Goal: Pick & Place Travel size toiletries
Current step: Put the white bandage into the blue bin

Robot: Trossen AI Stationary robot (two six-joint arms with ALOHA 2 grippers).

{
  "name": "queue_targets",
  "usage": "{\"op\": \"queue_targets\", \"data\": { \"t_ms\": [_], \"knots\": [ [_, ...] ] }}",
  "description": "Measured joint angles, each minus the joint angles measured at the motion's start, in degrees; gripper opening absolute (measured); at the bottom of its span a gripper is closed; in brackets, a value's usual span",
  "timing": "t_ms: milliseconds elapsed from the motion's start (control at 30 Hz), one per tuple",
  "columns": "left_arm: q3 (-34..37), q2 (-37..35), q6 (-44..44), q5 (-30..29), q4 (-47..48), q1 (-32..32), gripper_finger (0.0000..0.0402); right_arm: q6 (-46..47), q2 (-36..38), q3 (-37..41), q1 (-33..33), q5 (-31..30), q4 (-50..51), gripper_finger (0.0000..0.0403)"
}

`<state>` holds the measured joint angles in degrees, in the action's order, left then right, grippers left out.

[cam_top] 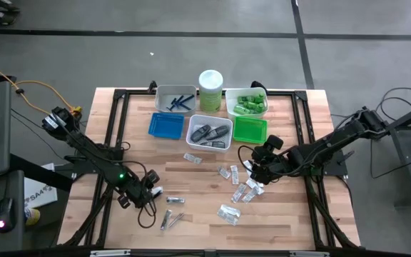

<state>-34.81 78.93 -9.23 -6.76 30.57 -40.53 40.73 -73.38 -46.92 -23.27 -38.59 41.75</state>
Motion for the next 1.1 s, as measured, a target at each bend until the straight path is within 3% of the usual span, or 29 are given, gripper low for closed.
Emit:
{"op": "queue_targets", "data": {
  "t_ms": [233, 633, 867, 1100],
  "knots": [
    [0.1, 0.2, 0.3, 0.0, -0.2, 0.0, 0.0155, 0.0, 0.0, 0.0, 0.0, 0.0, -0.1, 0.0262],
    [0.2, 0.4, 2.8, 1.2, -1.1, 0.0, 0.0007, 0.0, 0.0, 0.0, 0.0, 0.1, -0.2, 0.0262],
    [-2.1, 0.7, 7.0, -10.2, 1.0, 0.1, 0.0003, -0.2, 0.0, 0.0, 0.0, 0.0, -0.4, 0.0262],
    [-8.0, 0.5, 17.4, -35.3, 10.3, 2.5, 0.0002, -1.4, 0.0, 0.0, 0.0, 0.0, -0.8, 0.0262]
  ]
}}
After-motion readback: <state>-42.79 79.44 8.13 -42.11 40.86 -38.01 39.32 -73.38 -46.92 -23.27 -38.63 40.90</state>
